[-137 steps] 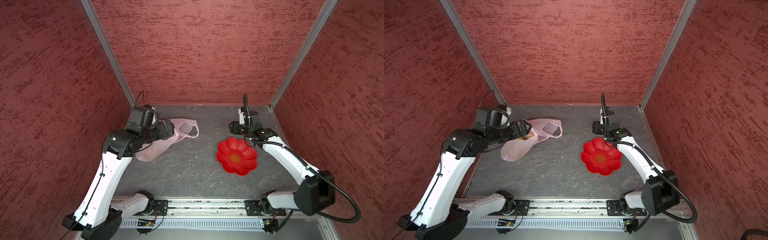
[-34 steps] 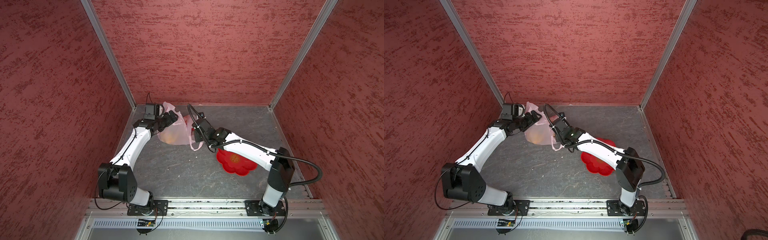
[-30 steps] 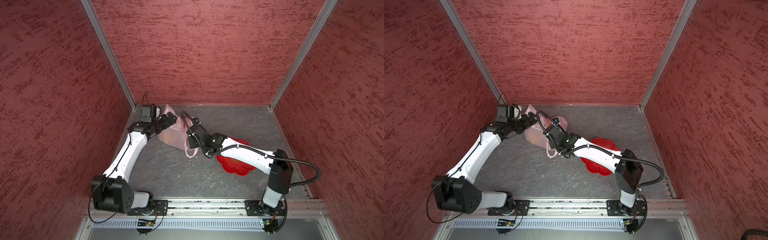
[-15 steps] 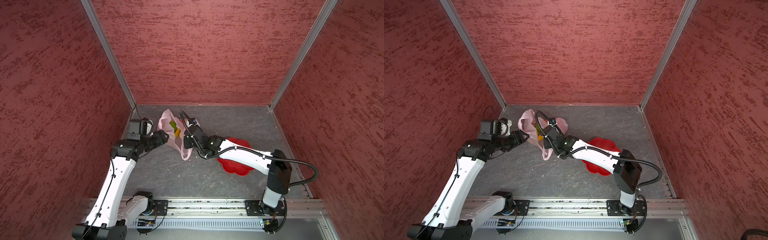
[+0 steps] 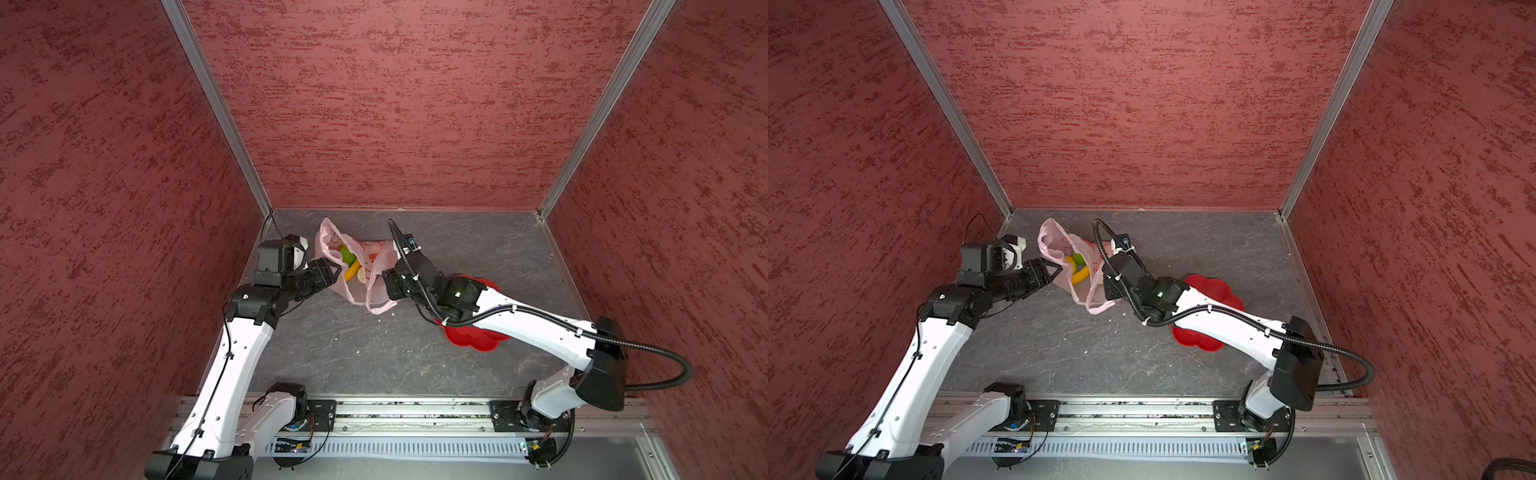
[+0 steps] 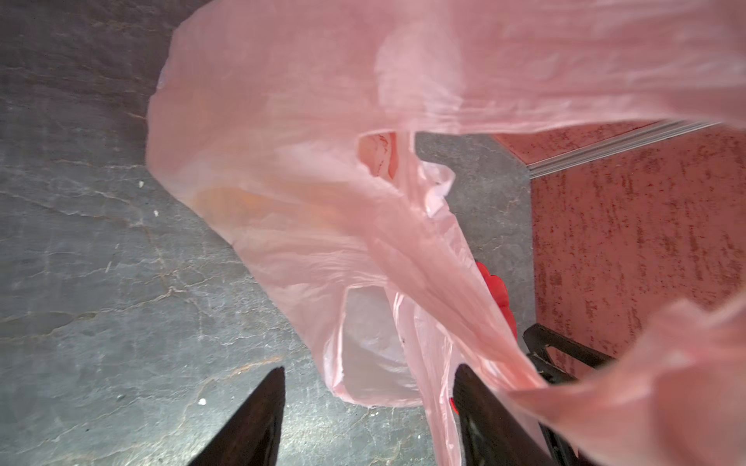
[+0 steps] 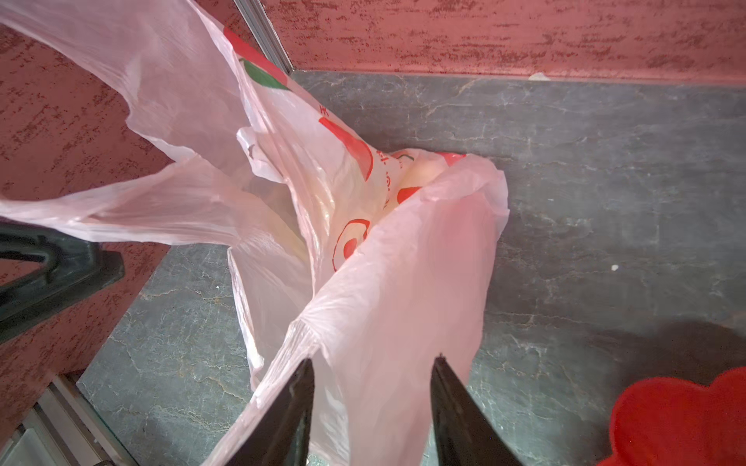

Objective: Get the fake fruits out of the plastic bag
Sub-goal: 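Hold the bag with the left gripper while the right releases and withdraws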

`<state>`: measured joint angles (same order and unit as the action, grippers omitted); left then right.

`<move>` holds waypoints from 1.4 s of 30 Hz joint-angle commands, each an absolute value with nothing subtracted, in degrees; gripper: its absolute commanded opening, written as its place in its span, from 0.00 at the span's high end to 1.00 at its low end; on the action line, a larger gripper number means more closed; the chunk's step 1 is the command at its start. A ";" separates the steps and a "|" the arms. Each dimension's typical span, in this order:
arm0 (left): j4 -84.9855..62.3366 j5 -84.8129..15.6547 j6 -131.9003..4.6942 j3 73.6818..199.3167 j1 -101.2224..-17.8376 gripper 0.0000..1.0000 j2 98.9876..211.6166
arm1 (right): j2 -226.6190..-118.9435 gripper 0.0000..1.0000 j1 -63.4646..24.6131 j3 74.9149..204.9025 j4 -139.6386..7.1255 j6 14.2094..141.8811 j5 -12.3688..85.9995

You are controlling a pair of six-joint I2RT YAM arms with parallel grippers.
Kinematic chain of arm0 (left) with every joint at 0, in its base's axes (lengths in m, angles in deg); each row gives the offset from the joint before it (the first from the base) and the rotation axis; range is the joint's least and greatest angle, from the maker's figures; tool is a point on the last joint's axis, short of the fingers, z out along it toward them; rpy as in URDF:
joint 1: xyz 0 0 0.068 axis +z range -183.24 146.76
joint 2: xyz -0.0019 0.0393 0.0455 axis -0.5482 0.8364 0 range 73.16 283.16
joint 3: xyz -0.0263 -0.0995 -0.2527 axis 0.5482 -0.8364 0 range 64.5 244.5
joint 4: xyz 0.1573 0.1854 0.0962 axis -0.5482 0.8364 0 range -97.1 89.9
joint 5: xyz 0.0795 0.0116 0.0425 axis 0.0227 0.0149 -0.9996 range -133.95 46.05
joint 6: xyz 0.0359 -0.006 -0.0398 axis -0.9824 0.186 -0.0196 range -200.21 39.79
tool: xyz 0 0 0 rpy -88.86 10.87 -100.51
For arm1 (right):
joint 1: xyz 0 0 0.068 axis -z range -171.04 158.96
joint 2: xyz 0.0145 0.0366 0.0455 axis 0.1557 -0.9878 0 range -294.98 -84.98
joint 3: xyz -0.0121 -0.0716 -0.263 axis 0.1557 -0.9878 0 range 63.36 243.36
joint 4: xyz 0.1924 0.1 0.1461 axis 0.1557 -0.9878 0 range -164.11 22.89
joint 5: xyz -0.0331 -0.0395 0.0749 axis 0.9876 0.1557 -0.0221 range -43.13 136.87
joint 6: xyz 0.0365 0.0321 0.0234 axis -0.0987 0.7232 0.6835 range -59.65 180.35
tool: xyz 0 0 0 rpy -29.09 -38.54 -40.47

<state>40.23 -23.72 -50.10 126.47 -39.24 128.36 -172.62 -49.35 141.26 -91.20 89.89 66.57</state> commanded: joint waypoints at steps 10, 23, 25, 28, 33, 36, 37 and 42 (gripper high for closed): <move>42.10 -22.33 -49.74 129.36 -39.01 0.21 121.25 | -167.18 0.40 -49.36 140.70 -94.06 84.59 69.52; 39.19 -23.36 -53.73 128.09 -39.92 0.51 129.10 | -167.86 0.40 -49.77 143.69 -97.58 74.21 56.60; 40.02 -24.21 -54.27 127.70 -39.93 0.60 128.65 | -167.95 0.42 -51.65 144.77 -99.78 71.91 55.80; 40.93 -25.17 -54.63 126.31 -39.92 0.69 127.46 | -170.10 0.43 -56.49 146.98 -103.59 67.31 58.26; 40.19 -25.53 -54.29 124.09 -39.85 0.74 126.04 | -173.72 0.42 -61.99 147.95 -106.70 60.13 63.15; 39.01 -25.57 -53.96 123.87 -39.83 0.77 126.01 | -175.91 0.40 -63.63 148.03 -107.31 56.29 65.04; 38.80 -25.67 -53.93 123.88 -39.77 0.79 126.08 | -176.37 0.40 -64.09 148.14 -107.36 55.04 65.78; 38.21 -25.32 -53.84 124.18 -39.14 0.82 125.93 | -178.45 0.39 -66.86 148.35 -106.95 49.14 70.13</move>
